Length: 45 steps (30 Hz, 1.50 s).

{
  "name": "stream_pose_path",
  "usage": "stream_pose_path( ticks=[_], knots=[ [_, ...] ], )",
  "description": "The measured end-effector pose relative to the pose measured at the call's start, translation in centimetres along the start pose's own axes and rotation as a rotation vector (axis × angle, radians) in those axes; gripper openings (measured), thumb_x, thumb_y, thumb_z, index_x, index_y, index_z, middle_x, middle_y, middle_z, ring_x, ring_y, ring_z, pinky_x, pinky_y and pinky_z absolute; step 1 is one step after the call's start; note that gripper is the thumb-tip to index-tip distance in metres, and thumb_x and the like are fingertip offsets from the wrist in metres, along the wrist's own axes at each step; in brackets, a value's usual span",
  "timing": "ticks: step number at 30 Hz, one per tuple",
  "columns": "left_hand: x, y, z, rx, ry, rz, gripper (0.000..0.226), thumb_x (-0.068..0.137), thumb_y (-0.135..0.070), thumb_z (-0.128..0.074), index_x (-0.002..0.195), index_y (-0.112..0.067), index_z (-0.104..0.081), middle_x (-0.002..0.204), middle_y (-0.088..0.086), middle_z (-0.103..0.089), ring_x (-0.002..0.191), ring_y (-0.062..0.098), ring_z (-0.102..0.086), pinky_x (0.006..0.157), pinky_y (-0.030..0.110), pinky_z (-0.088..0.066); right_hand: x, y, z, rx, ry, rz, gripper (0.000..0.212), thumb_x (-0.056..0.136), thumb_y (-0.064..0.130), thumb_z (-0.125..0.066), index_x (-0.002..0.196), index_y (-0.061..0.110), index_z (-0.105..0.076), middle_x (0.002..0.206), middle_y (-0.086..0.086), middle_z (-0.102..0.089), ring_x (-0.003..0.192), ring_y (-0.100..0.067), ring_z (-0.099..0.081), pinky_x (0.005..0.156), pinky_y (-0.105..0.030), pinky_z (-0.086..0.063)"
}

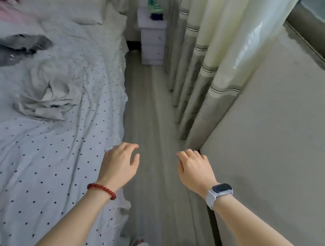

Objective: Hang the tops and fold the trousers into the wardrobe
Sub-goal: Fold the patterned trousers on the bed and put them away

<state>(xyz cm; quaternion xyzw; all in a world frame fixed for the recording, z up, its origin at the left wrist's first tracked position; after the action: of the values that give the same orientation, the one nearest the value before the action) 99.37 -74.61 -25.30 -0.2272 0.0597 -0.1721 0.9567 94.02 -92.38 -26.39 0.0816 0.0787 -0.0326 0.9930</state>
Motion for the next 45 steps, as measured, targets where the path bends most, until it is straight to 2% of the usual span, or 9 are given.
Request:
stream_pose_path(
  ticks=[9,18,22,28,31,35,38,40,45],
  knots=[
    [13.0,17.2,8.3,-0.008,-0.213,0.31,0.031,0.092,-0.018,-0.052,0.12,-0.008,-0.06,0.119,0.011,-0.062,0.106,0.03,-0.059,0.086,0.037,-0.046,22.3,13.2,1.8,0.024,0.041,0.333,0.06,0.09,0.035,-0.005,0.13,0.02,-0.047,0.123,-0.002,-0.053,0.113,-0.024,-0.049,0.089,-0.031,-0.034],
    [21.7,32.7,10.8,-0.123,-0.3,0.573,0.031,0.084,-0.009,-0.06,0.114,-0.003,-0.061,0.113,0.017,-0.06,0.099,0.036,-0.059,0.077,0.042,-0.052,40.1,25.9,-0.7,-0.018,0.307,0.583,0.04,0.099,0.019,-0.033,0.138,0.018,-0.039,0.134,-0.003,-0.047,0.12,-0.022,-0.046,0.096,-0.029,-0.038],
    [23.0,38.8,8.2,-0.1,-0.194,0.777,0.061,0.089,-0.02,-0.057,0.144,-0.014,-0.031,0.15,0.011,-0.026,0.136,0.034,-0.026,0.102,0.044,-0.039,45.8,31.2,-4.5,-0.131,0.4,0.749,0.043,0.099,0.023,-0.033,0.142,0.02,-0.029,0.14,-0.002,-0.039,0.124,-0.021,-0.042,0.097,-0.031,-0.038],
    [23.5,47.3,5.0,-0.065,-0.056,1.123,0.08,0.091,-0.02,-0.048,0.148,-0.027,0.006,0.157,0.009,0.009,0.144,0.033,0.004,0.11,0.045,-0.025,52.9,41.1,-11.8,-0.258,0.612,1.113,0.056,0.097,0.02,-0.038,0.148,0.015,-0.014,0.155,-0.003,-0.015,0.14,-0.02,-0.019,0.109,-0.035,-0.025],
    [24.6,50.6,4.9,-0.06,-0.01,1.214,0.065,0.087,-0.013,-0.059,0.141,-0.025,-0.026,0.156,0.015,-0.008,0.142,0.04,-0.006,0.107,0.051,-0.027,55.0,45.5,-15.3,-0.422,0.695,1.364,0.068,0.097,0.027,-0.04,0.149,0.013,0.0,0.158,-0.003,0.004,0.145,-0.019,-0.003,0.115,-0.041,-0.014],
    [25.9,51.9,8.0,0.112,-0.228,1.134,0.014,0.069,-0.015,-0.073,0.083,-0.016,-0.071,0.109,0.007,-0.067,0.117,0.035,-0.053,0.087,0.052,-0.048,56.1,48.2,-18.9,-0.528,0.837,1.525,0.077,0.092,0.04,-0.046,0.149,0.017,0.0,0.158,-0.001,-0.001,0.144,-0.023,-0.006,0.115,-0.048,-0.006],
    [25.5,50.5,11.4,-0.049,-0.515,1.173,0.026,0.086,-0.019,-0.039,0.082,-0.012,-0.064,0.08,0.003,-0.068,0.09,0.028,-0.065,0.095,0.043,-0.044,56.8,48.2,-20.7,-0.516,0.981,1.476,0.06,0.088,0.044,-0.048,0.139,0.018,-0.03,0.14,-0.006,-0.044,0.124,-0.029,-0.043,0.113,-0.05,-0.011],
    [24.2,49.8,12.1,-0.243,-0.618,1.297,0.03,0.088,-0.022,-0.036,0.094,-0.007,-0.062,0.07,0.003,-0.063,0.07,0.031,-0.063,0.068,0.033,-0.048,56.8,48.3,-20.1,-0.448,1.026,1.486,0.032,0.09,0.039,-0.046,0.111,0.015,-0.049,0.103,0.0,-0.061,0.101,-0.028,-0.054,0.106,-0.042,-0.023],
    [22.5,46.9,11.6,-0.283,-0.663,1.315,0.041,0.091,-0.034,-0.032,0.102,-0.011,-0.064,0.093,-0.002,-0.066,0.098,0.022,-0.062,0.075,0.032,-0.05,59.1,47.9,-17.2,-0.391,1.028,1.452,0.023,0.094,0.023,-0.044,0.072,0.016,-0.042,0.064,0.01,-0.036,0.066,-0.019,-0.042,0.059,-0.029,-0.03]
  ],
)
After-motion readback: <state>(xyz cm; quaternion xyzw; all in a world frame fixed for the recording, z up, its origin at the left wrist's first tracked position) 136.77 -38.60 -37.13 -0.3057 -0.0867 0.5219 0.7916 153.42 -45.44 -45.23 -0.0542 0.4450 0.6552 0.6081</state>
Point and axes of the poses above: each hand's wrist, its own x-axis towards the middle knuckle, its own z-axis out of the back of the hand, y = z × x, the point moved 9 cm from there along x, towards the middle knuckle
